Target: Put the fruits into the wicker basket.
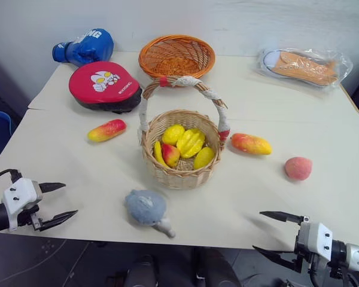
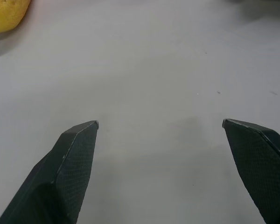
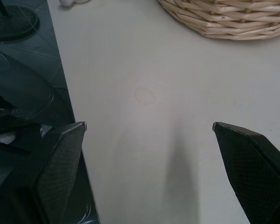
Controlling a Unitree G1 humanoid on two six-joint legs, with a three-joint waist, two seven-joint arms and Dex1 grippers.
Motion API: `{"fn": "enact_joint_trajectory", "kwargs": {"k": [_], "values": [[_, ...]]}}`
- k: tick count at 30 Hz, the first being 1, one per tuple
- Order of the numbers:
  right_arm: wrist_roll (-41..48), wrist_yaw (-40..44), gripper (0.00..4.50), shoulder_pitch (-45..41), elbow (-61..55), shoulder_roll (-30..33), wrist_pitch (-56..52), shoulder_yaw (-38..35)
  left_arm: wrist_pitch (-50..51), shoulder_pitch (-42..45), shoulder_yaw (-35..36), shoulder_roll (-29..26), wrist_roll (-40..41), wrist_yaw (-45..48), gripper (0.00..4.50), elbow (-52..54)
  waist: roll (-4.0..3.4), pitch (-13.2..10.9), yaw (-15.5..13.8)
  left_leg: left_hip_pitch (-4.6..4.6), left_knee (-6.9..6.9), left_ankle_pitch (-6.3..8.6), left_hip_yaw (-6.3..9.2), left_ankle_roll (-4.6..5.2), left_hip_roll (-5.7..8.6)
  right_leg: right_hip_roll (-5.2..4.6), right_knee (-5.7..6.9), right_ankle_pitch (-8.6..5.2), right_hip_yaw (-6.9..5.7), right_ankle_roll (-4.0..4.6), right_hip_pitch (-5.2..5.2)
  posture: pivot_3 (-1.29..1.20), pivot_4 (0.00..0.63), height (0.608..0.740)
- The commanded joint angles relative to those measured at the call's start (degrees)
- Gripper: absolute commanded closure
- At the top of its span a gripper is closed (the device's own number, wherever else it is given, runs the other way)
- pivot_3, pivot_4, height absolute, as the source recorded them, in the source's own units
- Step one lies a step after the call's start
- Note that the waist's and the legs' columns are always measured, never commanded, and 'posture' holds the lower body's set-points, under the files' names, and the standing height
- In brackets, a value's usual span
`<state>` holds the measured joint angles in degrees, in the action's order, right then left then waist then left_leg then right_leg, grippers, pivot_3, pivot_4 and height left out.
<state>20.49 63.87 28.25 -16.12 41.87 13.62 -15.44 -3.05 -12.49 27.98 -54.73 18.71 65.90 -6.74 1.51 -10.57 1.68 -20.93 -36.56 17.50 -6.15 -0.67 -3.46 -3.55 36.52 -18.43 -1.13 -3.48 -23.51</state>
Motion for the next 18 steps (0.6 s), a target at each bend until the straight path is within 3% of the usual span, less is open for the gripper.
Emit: {"fn": "enact_joint_trajectory", "kwargs": {"k": [1,7,12,14,18], "values": [[0.6,-0.9,0.02,-0.7,-0.3,-0.3,-0.4,0.1,-1.4,-0.3,0.3,-0.2,-0.2,0.2,0.00,0.0,0.00,0.0,-0.1,0.00,0.00,0.00,0.00,0.00,0.00,0.00,0.00,0.00,0.00,0.00,0.00,0.00,0.150,0.740],[3.6,-3.3,0.02,-4.0,-2.8,-2.7,-2.5,1.3,5.3,-1.2,-0.7,-1.2,4.1,5.1,0.00,2.6,0.00,0.0,0.0,0.01,0.00,-0.01,-0.02,-0.02,0.00,0.03,0.06,0.00,0.01,0.00,-0.02,0.00,0.150,0.740],[10.6,-5.0,0.02,-6.0,-9.7,-5.1,-6.0,2.3,15.6,1.6,-3.8,-2.6,10.3,8.0,0.00,12.5,0.00,0.0,-0.2,-0.04,-0.19,-0.02,0.02,-0.04,0.00,0.04,0.19,0.01,-0.03,-0.01,-0.02,0.00,0.150,0.740],[16.0,-5.6,0.02,-7.8,-14.3,-4.4,-10.2,2.9,17.9,4.4,-6.4,-2.7,12.0,8.3,0.00,17.2,0.00,0.0,-0.1,-0.12,-0.48,0.00,0.06,-0.03,-0.01,0.03,0.38,0.01,-0.02,-0.03,-0.01,0.00,0.150,0.740],[16.1,-7.3,0.02,-12.3,-19.2,-4.6,-12.6,5.7,18.9,14.2,-14.3,1.0,13.3,6.7,0.00,23.4,0.00,0.0,-0.1,-0.03,-0.60,-0.05,0.06,0.03,0.00,0.02,0.47,0.10,0.04,-0.04,0.11,0.00,0.150,0.740]]}}
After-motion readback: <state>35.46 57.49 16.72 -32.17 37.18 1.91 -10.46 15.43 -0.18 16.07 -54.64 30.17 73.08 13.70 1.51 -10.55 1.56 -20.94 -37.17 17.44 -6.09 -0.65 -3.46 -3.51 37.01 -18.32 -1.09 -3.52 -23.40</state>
